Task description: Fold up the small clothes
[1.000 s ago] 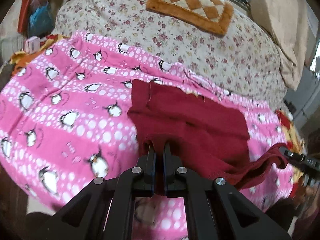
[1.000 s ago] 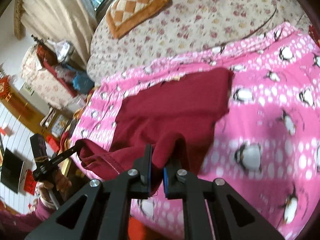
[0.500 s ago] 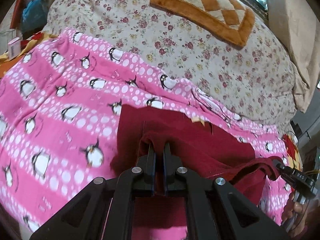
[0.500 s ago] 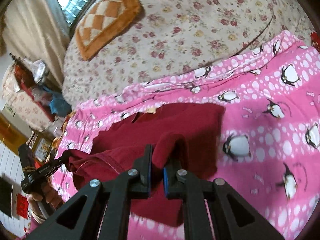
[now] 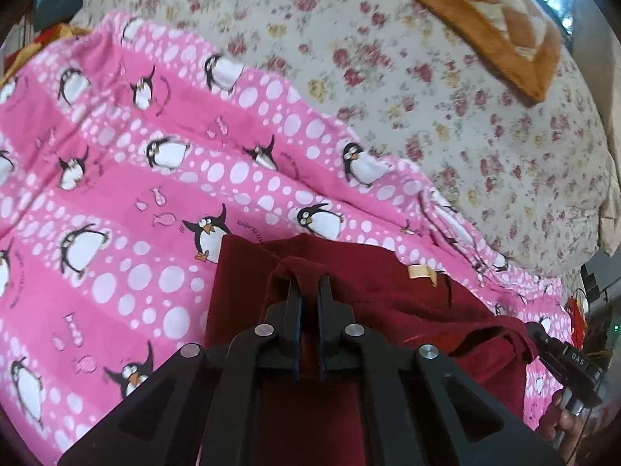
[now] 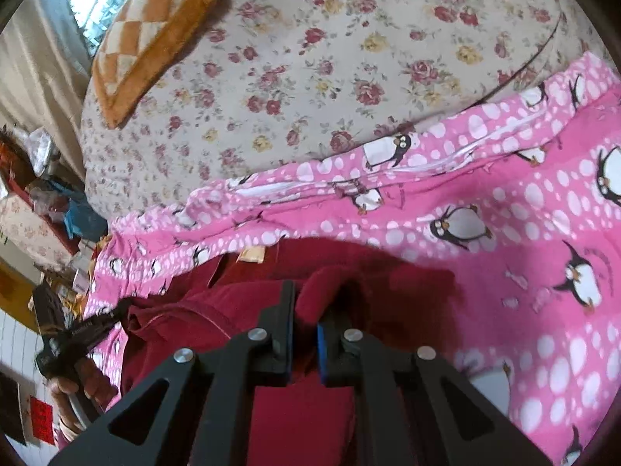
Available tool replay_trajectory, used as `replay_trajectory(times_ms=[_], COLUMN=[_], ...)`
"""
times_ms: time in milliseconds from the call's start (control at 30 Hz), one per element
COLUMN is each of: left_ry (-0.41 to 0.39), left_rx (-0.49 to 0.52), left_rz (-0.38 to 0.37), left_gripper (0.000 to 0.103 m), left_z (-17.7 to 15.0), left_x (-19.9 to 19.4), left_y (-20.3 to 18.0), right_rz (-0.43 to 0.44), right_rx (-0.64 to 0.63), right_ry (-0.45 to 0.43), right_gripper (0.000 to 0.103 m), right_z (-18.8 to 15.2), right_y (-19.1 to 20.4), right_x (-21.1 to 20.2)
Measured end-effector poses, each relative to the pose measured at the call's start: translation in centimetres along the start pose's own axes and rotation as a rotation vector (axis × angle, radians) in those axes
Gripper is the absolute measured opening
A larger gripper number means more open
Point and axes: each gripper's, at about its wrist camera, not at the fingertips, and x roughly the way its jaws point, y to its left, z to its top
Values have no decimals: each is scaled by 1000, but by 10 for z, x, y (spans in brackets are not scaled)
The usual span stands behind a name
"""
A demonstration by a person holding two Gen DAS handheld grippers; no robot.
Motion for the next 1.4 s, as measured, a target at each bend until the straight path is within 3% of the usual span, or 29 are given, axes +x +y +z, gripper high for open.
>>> replay_trajectory(times_ms=[167,200,267,300,367,567,667,733,833,933,1033,1133,1200,1333,1400], left_ry=[38,36,10,-6,-28,-10,1,-1,-24,-32,-23,5,24,39,64], left_rx=[-17,-16,-16,-21,-40,-24,-68,-88,-111,-114,-78,-31,-14,10,20], left_rz=[-30,-28,-22,-30,-51,-24,-30,-25,-18,-38,-55,-77,-94,-145,-158], left_gripper=[3,19,33,35,36,36,36,36,36,36,36,36,36,36,36], left_z=[8,9,13,14,16,10,10,11,15,16,10,-3,-12,-33,-48], left_x=[12,11,1,-4,-14,-15,-12,-12,-19,-24,-29,-36,-44,-64,-68], left_y=[7,8,11,13,18,20,28,34,41,44,38,30,27,27,28], right_rz=[-22,-28,-33,-30,-3,-39,-40,-67,-76,-62,-81,-180,-189,-127,-75], right_rx=[66,57,43,45,68,-53,-9,36,44,-37,-154,-146,-108,-99,-102], right_ry=[37,40,19,-1,-56,-90,-154,-199,-213,-198,-89,56,79,66,55], right_gripper=[14,16,22,30,38,39,39,50,51,51,51,51,51,52,60], right_z=[8,8,7,7,7,-4,-2,2,5,-2,-9,-11,-11,-18,-29], right_y=[-16,-15,-10,-9,-7,21,17,10,6,18,35,29,18,22,23], right_x=[27,28,22,16,-1,-16,-21,-26,-32,-34,-7,38,52,18,-11])
